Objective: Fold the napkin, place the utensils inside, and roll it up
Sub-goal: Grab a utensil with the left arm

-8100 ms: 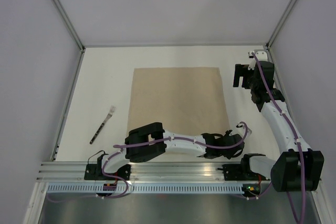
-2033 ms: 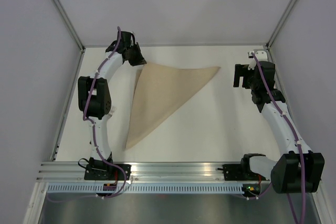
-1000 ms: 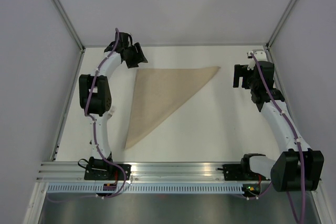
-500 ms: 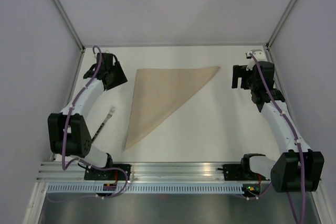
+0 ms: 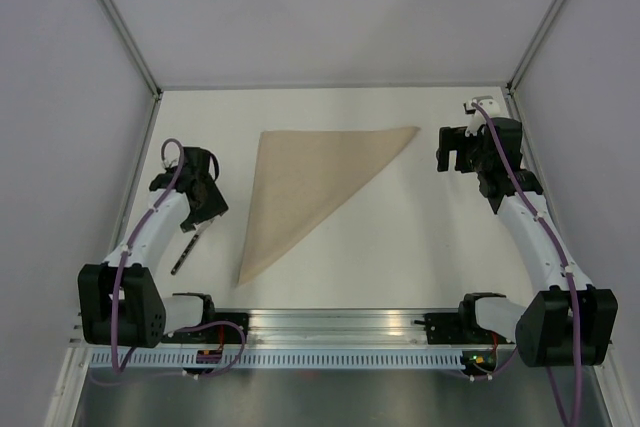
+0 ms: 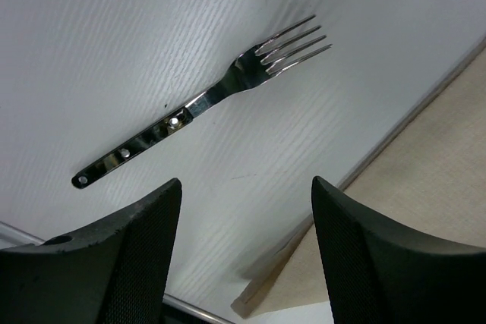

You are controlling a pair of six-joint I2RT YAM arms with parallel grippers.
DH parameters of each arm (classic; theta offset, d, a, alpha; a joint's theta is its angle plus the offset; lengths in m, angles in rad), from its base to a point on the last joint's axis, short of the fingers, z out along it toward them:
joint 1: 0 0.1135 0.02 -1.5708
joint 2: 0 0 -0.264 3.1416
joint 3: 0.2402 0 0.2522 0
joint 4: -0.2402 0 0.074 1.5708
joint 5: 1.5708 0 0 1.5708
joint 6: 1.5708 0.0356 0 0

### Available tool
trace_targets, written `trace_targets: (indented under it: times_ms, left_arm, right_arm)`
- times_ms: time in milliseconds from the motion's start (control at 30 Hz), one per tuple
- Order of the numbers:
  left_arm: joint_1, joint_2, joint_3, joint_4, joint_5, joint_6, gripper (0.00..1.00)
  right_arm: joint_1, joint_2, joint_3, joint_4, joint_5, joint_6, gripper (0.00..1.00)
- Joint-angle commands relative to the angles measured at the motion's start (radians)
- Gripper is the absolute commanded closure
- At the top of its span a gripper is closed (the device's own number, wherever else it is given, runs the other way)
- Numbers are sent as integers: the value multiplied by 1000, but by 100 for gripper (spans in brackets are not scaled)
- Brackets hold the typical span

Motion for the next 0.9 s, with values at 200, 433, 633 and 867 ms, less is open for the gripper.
trace_targets:
  times_ms: [200,433,633,867]
  left_arm:
    - [16,154,108,-152,-161,69,25]
    - [39,294,144,-157,-143,207,25]
    - [56,370,128,-123,-105,251,28]
    - [56,446,160,-128,-80,267,31]
  right_arm:
    - [-1,-1,5,-7,-21,-3,2]
    - [-3,5,10,-7,-29,-3,2]
    - [-3,16,8,-10,-38,-3,2]
    - [-3,31,13,-14,-39,-6,2]
